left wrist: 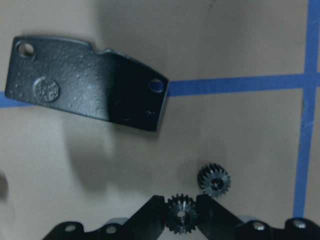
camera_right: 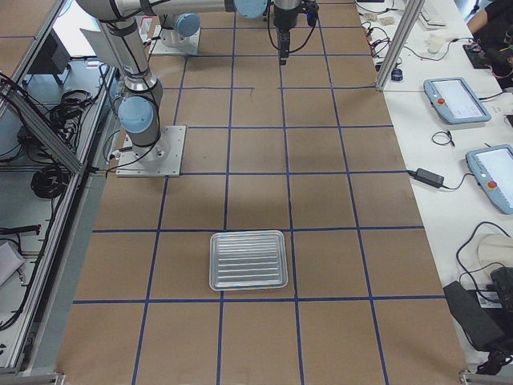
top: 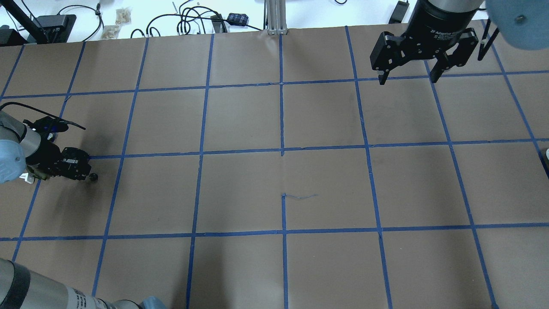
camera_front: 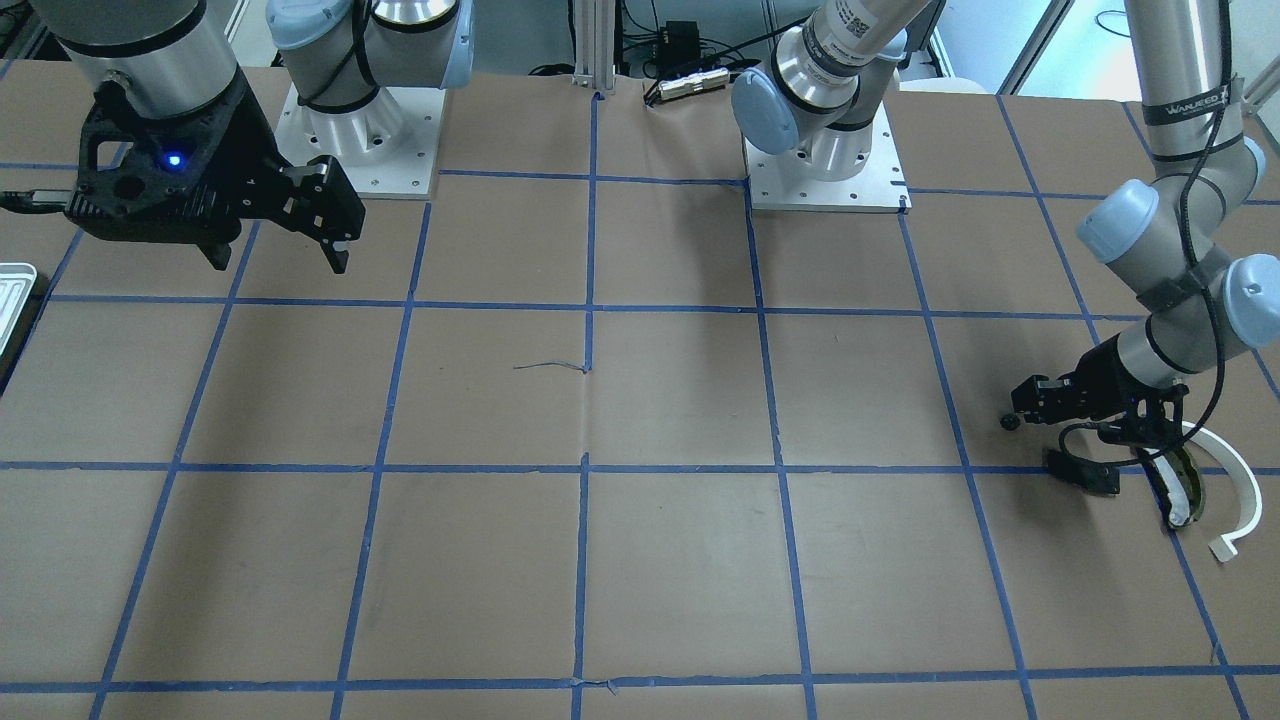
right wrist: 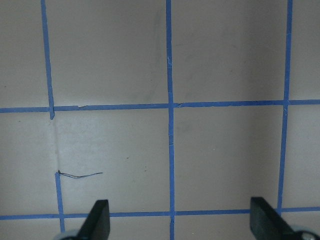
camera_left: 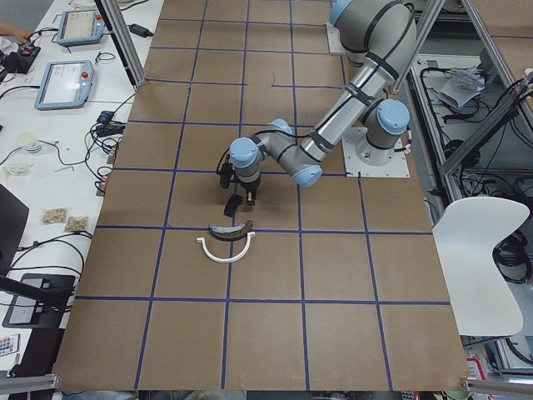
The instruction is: Place bearing gear from tray to pile
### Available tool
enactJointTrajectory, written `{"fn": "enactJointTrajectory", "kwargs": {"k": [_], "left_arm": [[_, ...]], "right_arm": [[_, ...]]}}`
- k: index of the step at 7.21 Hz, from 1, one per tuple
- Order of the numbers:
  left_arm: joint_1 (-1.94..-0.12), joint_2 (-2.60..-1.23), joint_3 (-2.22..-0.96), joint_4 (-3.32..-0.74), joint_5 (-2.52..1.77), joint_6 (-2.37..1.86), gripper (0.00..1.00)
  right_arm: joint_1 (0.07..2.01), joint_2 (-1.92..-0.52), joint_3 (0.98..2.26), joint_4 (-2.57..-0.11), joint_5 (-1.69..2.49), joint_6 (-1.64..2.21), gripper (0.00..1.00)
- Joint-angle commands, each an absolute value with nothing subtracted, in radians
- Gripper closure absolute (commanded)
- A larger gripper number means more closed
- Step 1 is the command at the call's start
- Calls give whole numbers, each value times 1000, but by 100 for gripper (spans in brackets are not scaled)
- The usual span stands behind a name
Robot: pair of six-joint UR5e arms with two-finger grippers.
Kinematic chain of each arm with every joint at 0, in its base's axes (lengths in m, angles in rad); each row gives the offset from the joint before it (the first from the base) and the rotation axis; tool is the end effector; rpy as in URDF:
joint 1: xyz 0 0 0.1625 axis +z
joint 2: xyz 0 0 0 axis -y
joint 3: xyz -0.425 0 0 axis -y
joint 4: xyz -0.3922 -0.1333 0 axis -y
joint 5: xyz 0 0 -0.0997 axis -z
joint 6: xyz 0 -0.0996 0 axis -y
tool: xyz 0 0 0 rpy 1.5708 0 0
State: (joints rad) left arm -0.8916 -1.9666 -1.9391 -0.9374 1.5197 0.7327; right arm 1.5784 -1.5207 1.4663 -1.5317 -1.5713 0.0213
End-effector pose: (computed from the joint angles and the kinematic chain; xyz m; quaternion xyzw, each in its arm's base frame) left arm 0.2271 -0.5016 0.1717 -0.0250 -0.9972 -0.0331 0.0618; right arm 0.1372 -0.5131 0.5102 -0.0068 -0.9999 0.0077 0.0001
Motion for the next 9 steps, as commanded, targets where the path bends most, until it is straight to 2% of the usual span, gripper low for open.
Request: {"fn": "enactJointTrajectory", "kwargs": {"k": [1, 2, 3, 5, 6, 8, 9], "left_arm": [[-893, -1979, -1937, -923, 1486, 736, 79], [-890, -1970, -1936, -922, 1488, 736, 26], [-890, -1950, -1934, -923, 1496, 739, 20], [-908, -1907, -1922, -942, 1500, 732, 20], [-940, -1861, -1872, -1036, 1514, 721, 20], [-1142, -1757, -1708, -1324, 1522, 460, 18], [-1254, -1711, -1701, -1336, 1532, 311, 11]], "right_arm": [[1578, -1522, 1466, -1540, -1571, 21, 0], [1578, -1522, 1470, -1542, -1569, 21, 0], [1578, -1522, 1470, -1542, -1569, 21, 0], [1578, -1522, 1471, -1542, -1569, 21, 0], [1578, -1522, 1471, -1542, -1568, 20, 0], [1578, -1522, 1471, -1542, -1569, 18, 0], [1578, -1522, 1471, -1542, -1568, 17, 0]]}}
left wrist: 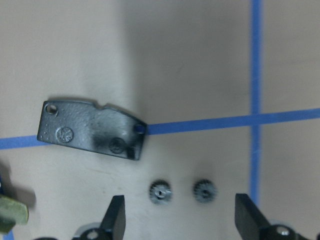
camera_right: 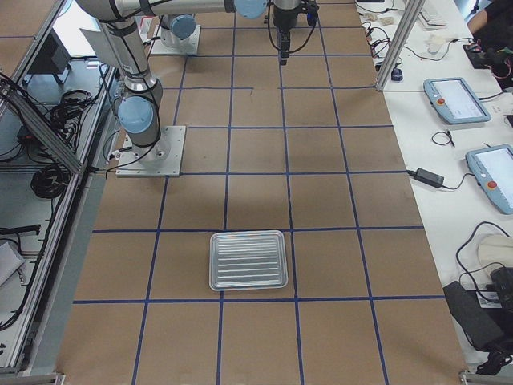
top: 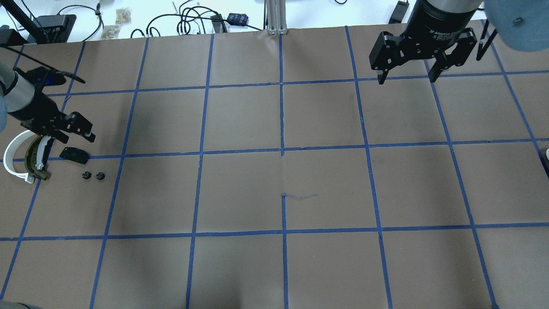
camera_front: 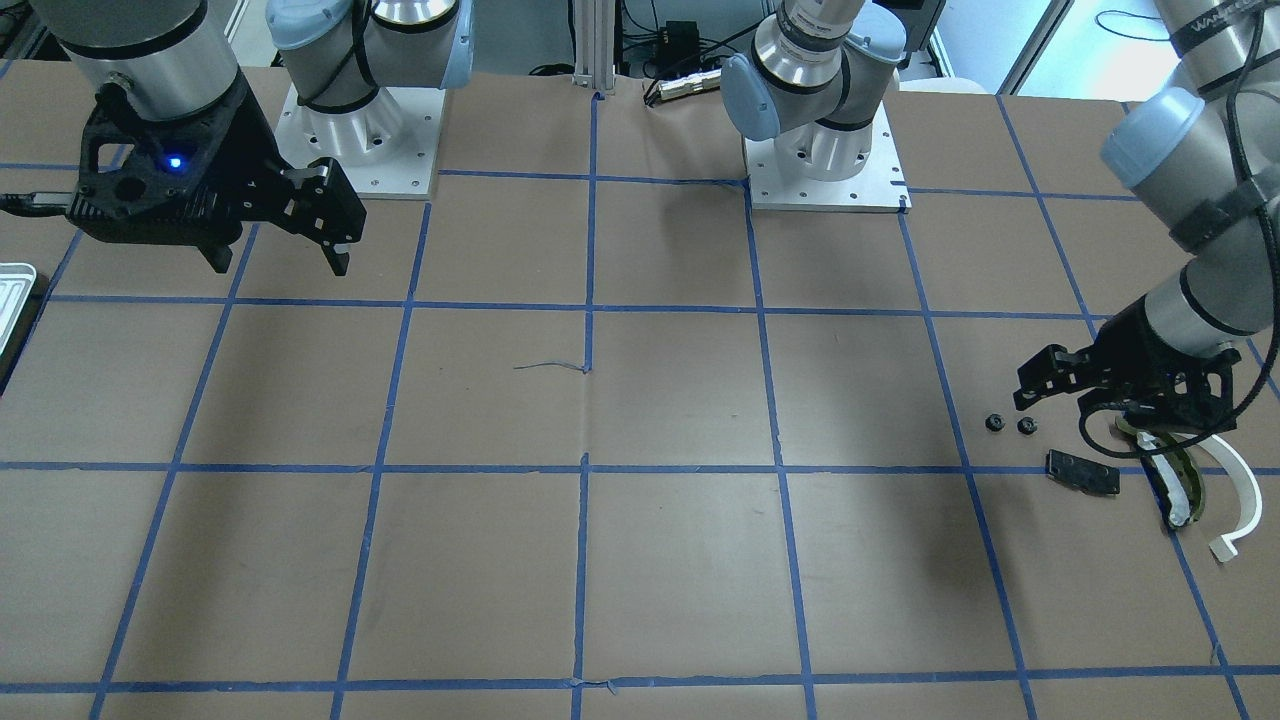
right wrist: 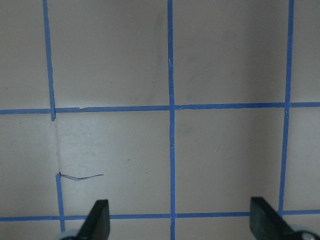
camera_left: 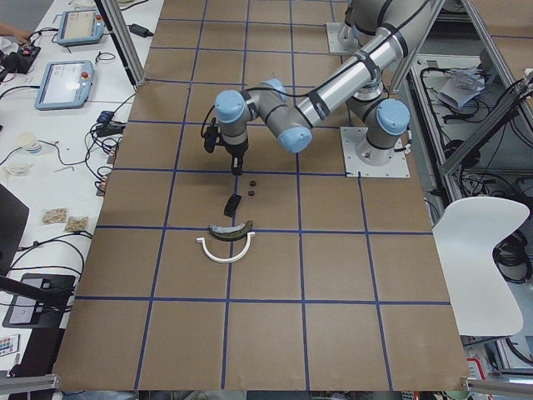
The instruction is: Place bearing gear from tray to pile
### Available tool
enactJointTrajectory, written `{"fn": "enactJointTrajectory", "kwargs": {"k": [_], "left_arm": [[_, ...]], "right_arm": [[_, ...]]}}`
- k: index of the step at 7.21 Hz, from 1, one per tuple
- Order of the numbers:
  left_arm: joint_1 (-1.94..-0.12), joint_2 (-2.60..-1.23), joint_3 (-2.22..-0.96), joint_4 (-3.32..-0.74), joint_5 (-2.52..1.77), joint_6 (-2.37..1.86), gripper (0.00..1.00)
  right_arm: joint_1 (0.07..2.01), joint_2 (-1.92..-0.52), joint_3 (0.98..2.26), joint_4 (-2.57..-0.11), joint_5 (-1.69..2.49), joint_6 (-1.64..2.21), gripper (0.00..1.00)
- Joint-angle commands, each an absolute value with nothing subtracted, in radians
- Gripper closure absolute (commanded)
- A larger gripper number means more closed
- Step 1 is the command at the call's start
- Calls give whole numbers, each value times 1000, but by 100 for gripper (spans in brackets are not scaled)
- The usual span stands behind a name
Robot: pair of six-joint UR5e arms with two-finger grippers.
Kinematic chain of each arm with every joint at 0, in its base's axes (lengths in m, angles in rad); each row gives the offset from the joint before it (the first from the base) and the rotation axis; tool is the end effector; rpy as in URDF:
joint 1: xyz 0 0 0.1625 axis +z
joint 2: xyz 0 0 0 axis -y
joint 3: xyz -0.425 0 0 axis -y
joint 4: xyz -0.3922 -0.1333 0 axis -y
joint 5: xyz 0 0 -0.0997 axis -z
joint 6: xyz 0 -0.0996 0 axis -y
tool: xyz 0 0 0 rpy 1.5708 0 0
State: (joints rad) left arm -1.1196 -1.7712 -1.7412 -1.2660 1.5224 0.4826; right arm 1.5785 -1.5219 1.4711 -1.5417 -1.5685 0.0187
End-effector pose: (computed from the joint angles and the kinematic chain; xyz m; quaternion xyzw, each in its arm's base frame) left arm 0.1125 -0.5489 0.3310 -0.0149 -0.9991 -0.0186 0.0364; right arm 0.1375 -0.5133 0.5095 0.0055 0.9999 -0.0108 0.0013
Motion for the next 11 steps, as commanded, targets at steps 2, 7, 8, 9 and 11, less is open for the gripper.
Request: {"fn": "enactJointTrajectory", "kwargs": {"k": [2, 7, 8, 9, 11], "left_arm": [[-1418, -1591, -1686, -1400, 1548, 96, 0], [-1597, -1539, -1556, -1572, 1592, -121, 0], [-1550, -1560, -1511, -1572, 1560, -120, 0], [-1511, -1583, -1481, -1621, 1521, -139, 0], [-1506, -1576, -1476, -1652, 1528, -140, 0]], "right_arm": [[1578, -1522, 1471, -1543, -1568, 17, 0], [1578, -1523, 1473, -1543, -1565, 21, 0], [1578, -1523, 1473, -1542, -1566, 21, 0], [1578, -1523, 1474, -1542, -1565, 21, 0], [1578, -1523, 1474, -1542, -1565, 21, 0]]}}
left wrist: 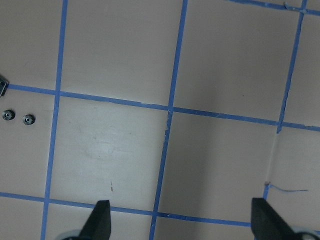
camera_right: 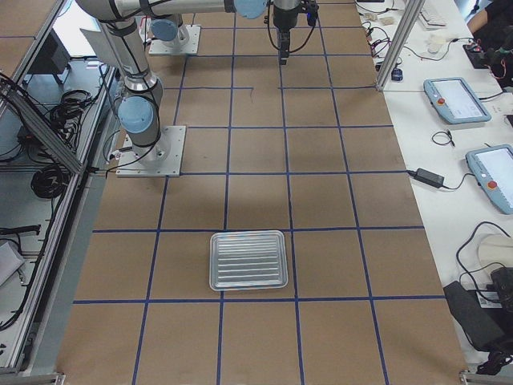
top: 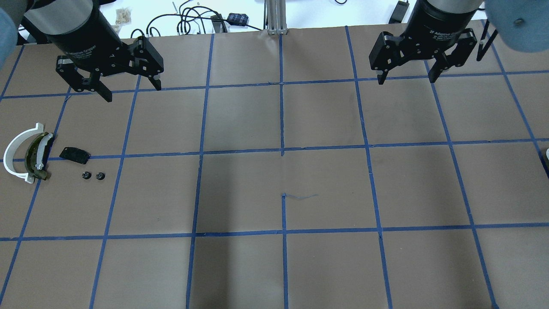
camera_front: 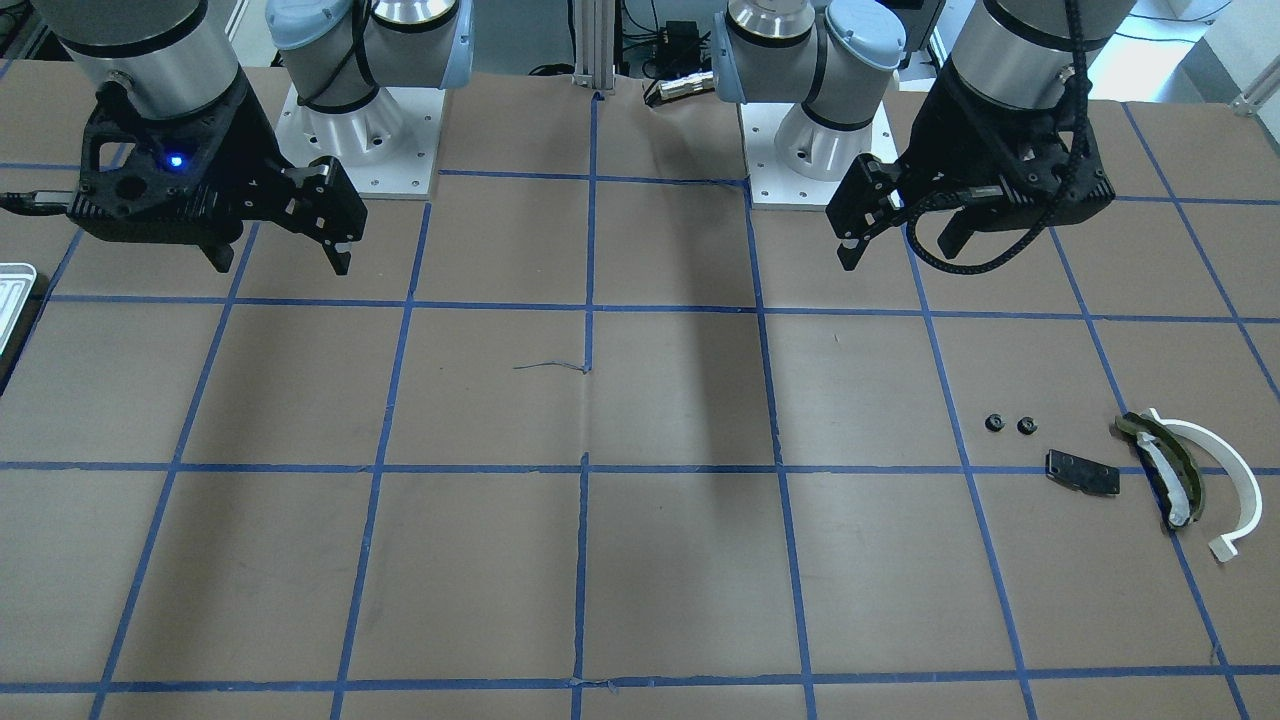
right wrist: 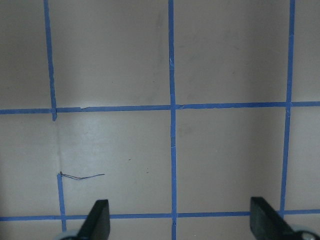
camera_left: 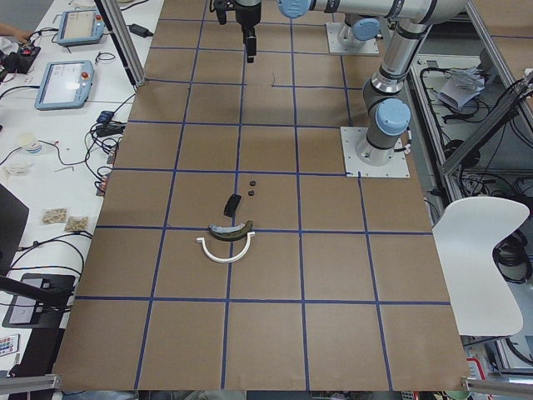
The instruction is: Place bearing gear from tray to pile
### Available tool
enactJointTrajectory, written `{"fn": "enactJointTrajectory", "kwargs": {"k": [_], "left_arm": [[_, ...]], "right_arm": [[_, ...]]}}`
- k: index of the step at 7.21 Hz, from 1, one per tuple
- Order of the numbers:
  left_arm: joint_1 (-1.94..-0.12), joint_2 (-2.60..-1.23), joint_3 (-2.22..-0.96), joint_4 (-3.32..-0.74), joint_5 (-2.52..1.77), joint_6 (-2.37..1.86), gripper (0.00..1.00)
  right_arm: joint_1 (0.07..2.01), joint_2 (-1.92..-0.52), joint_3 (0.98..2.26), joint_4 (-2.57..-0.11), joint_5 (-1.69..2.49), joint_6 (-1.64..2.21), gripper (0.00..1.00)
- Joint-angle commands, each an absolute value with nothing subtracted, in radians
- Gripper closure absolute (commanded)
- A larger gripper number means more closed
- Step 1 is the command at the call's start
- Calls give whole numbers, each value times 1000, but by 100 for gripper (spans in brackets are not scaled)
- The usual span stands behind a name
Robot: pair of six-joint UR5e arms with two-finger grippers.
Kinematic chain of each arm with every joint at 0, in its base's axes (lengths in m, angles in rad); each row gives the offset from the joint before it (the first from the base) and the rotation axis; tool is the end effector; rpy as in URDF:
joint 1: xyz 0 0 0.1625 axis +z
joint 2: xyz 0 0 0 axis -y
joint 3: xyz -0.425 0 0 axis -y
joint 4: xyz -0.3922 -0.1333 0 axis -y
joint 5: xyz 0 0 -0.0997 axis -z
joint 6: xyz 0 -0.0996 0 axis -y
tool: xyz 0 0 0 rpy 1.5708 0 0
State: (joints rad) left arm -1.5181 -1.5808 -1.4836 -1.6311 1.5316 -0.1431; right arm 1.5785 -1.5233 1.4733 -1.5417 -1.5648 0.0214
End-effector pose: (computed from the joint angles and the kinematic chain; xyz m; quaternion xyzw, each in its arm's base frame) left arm -0.1109 -0.5032 0.5199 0.0976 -0.9950 0.0076 0.0200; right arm 0.1379 -0.5126 0.5091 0.0068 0.9999 -0.0104 0.0031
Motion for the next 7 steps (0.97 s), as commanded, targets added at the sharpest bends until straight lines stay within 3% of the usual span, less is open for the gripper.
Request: {"fn": "enactJointTrajectory", "kwargs": {"k": [1, 7], "left_arm": [[-1511, -1553, -1495, -1657, 1549, -100, 0], [-1517, -1578, -1473, -1643, 1614, 3, 0]], "right_arm": [[1578, -1523, 1474, -1542, -1563, 21, 0], [1578, -1525, 1473, -1542, -1563, 21, 0]]}}
